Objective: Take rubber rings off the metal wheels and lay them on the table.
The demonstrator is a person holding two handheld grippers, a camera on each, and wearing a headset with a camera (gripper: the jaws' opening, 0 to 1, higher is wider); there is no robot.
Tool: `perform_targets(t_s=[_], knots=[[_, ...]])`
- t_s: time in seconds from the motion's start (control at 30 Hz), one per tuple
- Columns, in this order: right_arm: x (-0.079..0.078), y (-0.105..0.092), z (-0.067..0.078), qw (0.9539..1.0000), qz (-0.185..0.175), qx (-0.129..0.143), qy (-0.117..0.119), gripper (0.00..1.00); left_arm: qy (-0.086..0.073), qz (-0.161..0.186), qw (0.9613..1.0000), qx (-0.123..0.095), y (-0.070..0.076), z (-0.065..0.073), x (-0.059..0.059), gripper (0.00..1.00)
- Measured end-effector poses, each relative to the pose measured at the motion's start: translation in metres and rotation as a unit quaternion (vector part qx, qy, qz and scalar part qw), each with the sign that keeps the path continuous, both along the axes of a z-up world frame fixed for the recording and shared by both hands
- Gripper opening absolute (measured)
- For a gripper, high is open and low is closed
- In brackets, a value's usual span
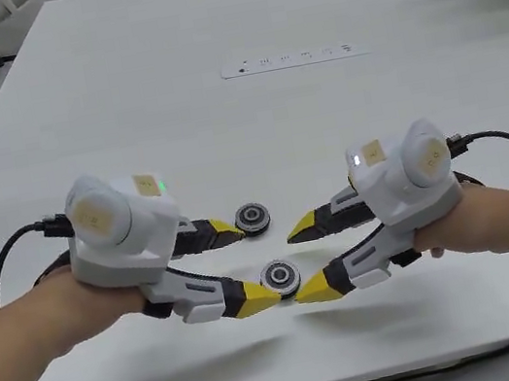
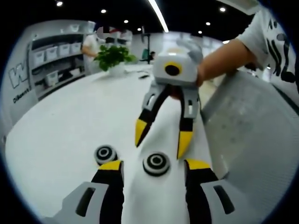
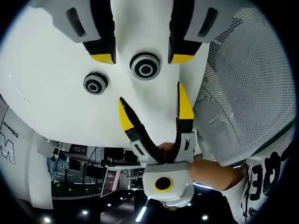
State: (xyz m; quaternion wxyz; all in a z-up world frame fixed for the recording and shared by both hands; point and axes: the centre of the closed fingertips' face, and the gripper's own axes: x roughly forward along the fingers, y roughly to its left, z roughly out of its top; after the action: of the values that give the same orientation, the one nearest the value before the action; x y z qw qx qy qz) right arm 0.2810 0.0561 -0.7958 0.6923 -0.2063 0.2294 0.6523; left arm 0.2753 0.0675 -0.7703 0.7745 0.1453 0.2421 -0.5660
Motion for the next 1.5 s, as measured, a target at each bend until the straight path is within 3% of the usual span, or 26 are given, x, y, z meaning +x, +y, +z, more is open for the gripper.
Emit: perform_targets(t_s=[0.17, 0.5, 0.83, 1.03, 1.23, 1.33, 1.5], knots=[[-0.002, -0.001, -0.002, 1.0, 0.001, -0.002, 0.003, 0.41, 0.009, -0.008, 0.9999, 0.003, -0.005, -0.005, -0.003, 0.5], [-0.003, -0.003, -0.004, 1.0, -0.001, -0.004, 0.006, 0.4, 0.01, -0.02, 0.9997, 0.013, -0.01, -0.01, -0.005, 0.39], [-0.003, -0.003, -0.006, 1.0, -0.003, -0.004, 0.009, 0.4, 0.012, -0.017, 0.9996, 0.017, -0.014, -0.015, 0.0, 0.28], [-0.002, -0.004, -0.006, 0.9999, -0.005, -0.003, 0.009, 0.4, 0.009, -0.017, 0.9993, 0.033, -0.013, -0.022, -0.001, 0.22], [-0.002, -0.004, -0.007, 0.9999, -0.007, -0.003, 0.011, 0.39, -0.012, -0.02, 0.9989, 0.04, -0.016, -0.022, 0.0, 0.18], [-0.003, -0.003, -0.006, 0.9999, -0.008, 0.0, 0.014, 0.39, -0.006, -0.013, 0.9991, 0.04, -0.016, -0.022, 0.001, 0.17], [-0.003, 0.0, -0.005, 0.9998, -0.012, 0.006, 0.016, 0.38, -0.014, -0.005, 0.9989, 0.045, -0.016, -0.023, 0.002, 0.14]])
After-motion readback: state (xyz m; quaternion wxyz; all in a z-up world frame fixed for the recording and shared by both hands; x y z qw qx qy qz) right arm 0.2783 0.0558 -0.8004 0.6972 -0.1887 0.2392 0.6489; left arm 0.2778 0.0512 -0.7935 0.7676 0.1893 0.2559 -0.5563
